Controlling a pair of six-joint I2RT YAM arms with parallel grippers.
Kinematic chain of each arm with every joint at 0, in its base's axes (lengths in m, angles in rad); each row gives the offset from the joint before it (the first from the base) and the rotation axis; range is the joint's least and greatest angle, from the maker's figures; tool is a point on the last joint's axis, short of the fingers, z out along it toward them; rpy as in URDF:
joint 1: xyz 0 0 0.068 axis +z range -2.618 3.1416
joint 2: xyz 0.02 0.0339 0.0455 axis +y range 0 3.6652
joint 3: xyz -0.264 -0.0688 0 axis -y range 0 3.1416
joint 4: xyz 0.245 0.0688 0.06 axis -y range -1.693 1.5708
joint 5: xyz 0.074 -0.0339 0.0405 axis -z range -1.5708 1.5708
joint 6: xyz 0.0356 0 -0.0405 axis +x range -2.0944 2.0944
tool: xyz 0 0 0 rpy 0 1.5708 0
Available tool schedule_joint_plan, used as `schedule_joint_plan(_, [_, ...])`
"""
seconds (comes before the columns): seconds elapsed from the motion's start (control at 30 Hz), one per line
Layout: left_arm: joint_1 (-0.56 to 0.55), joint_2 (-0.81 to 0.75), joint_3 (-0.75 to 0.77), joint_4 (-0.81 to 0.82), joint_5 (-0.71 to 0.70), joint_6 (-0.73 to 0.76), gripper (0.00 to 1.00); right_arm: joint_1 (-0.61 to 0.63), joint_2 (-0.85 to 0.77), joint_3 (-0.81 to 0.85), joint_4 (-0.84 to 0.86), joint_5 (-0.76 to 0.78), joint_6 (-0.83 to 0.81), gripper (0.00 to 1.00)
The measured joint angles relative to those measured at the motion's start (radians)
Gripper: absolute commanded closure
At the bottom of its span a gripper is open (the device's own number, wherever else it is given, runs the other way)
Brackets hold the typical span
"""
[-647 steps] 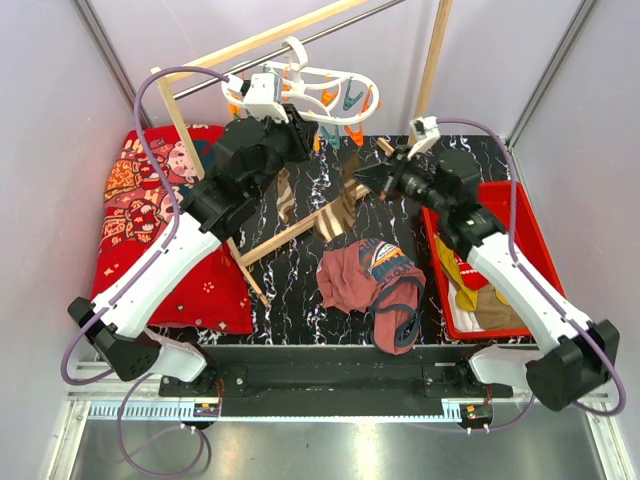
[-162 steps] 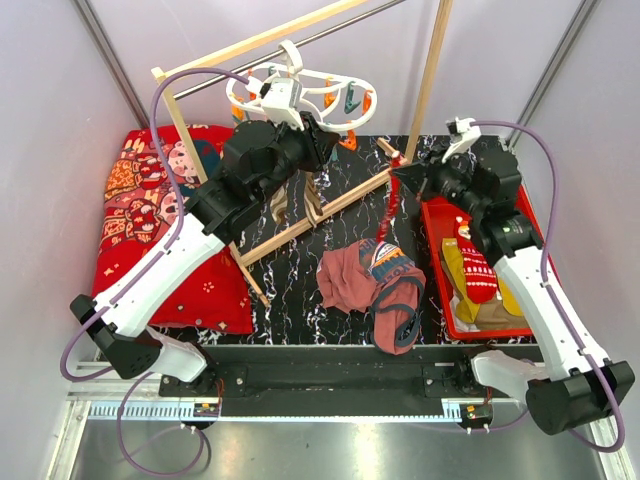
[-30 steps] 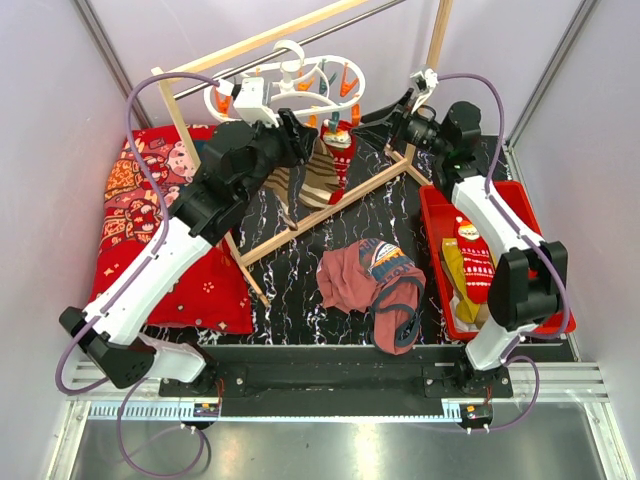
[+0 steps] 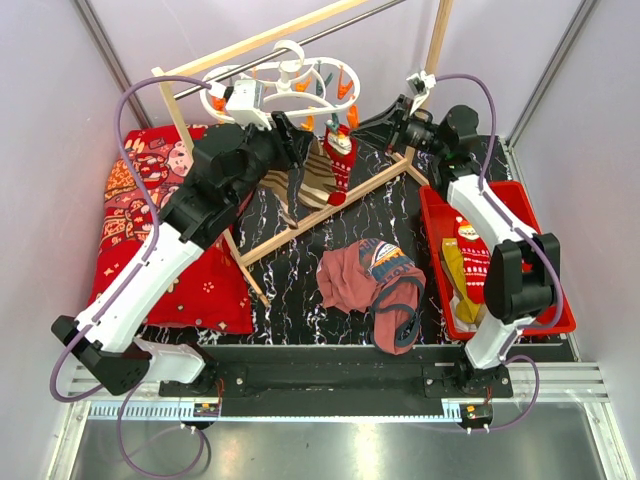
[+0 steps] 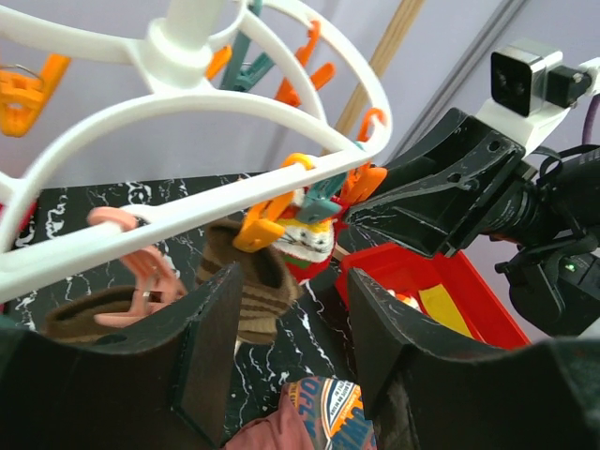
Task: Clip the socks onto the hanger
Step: Open the clamp at the hanger.
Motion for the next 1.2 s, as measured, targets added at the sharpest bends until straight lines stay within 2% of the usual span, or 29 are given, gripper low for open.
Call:
schedule_joint_plan(0.23, [0.0,-0.018,0.0,-0.005,0.07,-0.016,0.48,0.024,-0.145,-0.093,-0.101,0.106,-0.109,0.86])
schedule_joint_plan(0.6, [-0.045,-0.034,0.016,-0.005,0.143,-0.02,0.46,0.247,-0.37,-0.151,-0.352,0.478,-0.387,0.88])
schedule_joint_plan(0.83, [-0.069,-0.036,0.031,-0.004,0.151,-0.033,0.46,0.322,-0.39,-0.211,-0.396,0.674,-0.436,0.88])
schedule_joint_plan(1.2, [-0.103,-0.003,0.046,0.003,0.12,-0.056,0.5,0.415,-0.408,-0.245,-0.422,0.853,-0.464,0.88])
